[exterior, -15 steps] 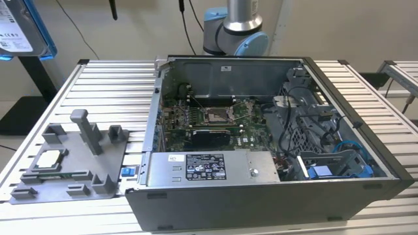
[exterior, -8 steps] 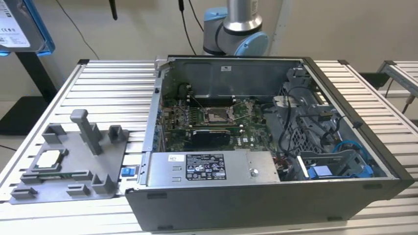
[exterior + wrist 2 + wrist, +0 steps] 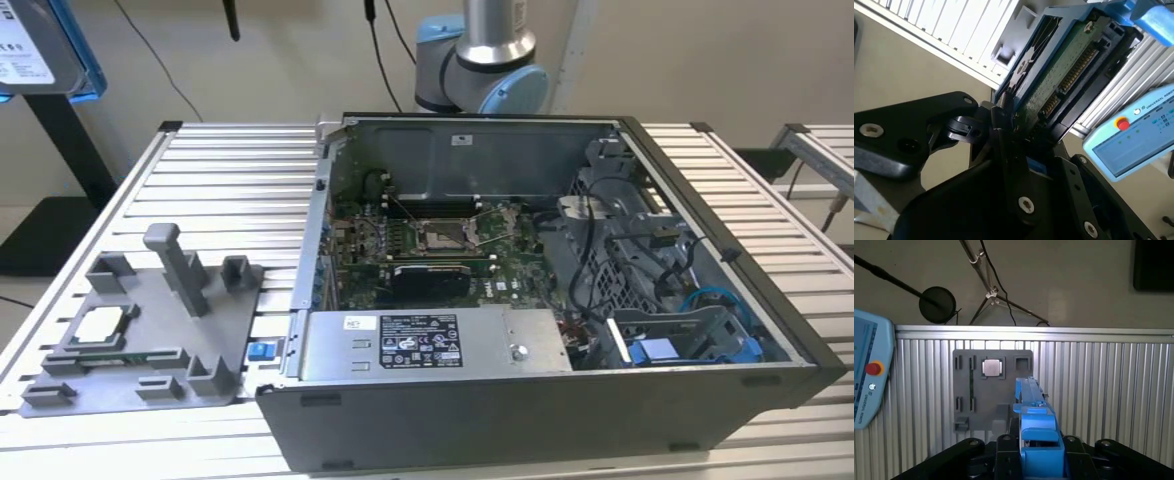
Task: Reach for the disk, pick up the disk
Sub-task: 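Pick up the disk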
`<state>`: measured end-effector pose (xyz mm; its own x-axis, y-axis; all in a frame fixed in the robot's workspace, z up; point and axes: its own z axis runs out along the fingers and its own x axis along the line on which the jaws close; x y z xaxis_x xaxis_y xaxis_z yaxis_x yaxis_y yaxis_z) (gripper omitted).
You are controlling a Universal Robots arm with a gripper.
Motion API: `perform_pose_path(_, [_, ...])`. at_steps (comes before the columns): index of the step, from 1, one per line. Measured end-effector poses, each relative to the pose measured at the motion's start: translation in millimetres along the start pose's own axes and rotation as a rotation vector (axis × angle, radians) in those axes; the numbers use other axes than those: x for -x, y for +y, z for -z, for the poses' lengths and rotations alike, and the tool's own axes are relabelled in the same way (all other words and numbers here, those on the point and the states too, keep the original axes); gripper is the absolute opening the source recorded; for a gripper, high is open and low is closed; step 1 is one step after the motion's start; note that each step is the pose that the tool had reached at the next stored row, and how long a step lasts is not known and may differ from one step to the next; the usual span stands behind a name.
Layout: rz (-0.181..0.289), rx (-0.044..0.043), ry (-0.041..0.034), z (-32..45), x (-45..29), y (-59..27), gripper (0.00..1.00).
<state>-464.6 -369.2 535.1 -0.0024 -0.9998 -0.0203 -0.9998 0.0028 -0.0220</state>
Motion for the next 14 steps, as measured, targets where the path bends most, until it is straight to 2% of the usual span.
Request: perform_pose_path(14, [0.0,-0.0002,0.0,0.1,-0.1,-0.1,0.0])
